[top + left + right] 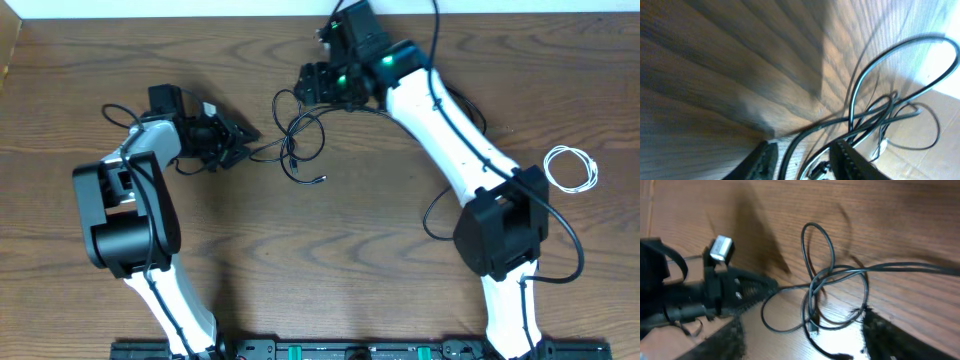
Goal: Untangle cables
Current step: 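Move the right gripper left to the black cables near the left gripper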
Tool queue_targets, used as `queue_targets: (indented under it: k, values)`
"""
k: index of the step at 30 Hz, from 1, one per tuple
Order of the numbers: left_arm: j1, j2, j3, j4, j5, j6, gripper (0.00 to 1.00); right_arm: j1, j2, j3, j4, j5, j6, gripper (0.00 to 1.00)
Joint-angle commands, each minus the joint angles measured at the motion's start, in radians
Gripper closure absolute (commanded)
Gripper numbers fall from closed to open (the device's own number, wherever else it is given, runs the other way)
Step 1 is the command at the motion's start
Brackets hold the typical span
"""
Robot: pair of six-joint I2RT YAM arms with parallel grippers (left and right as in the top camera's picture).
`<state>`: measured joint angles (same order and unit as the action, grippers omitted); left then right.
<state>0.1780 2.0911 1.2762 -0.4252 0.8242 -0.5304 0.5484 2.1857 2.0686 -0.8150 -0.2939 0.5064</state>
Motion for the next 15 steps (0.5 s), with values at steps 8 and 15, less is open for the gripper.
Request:
queue_targets:
  k: [8,15]
  values:
    - [-0.019,0.024,-0.016,-0.049,0.005,-0.052,0.61,0.122,0.062,0.010,0.044,0.160,0.076,0.39]
    - [-0.019,0.024,-0.016,-0.049,0.002,-0.052,0.61,0.151,0.124,0.010,0.064,0.232,0.147,0.50]
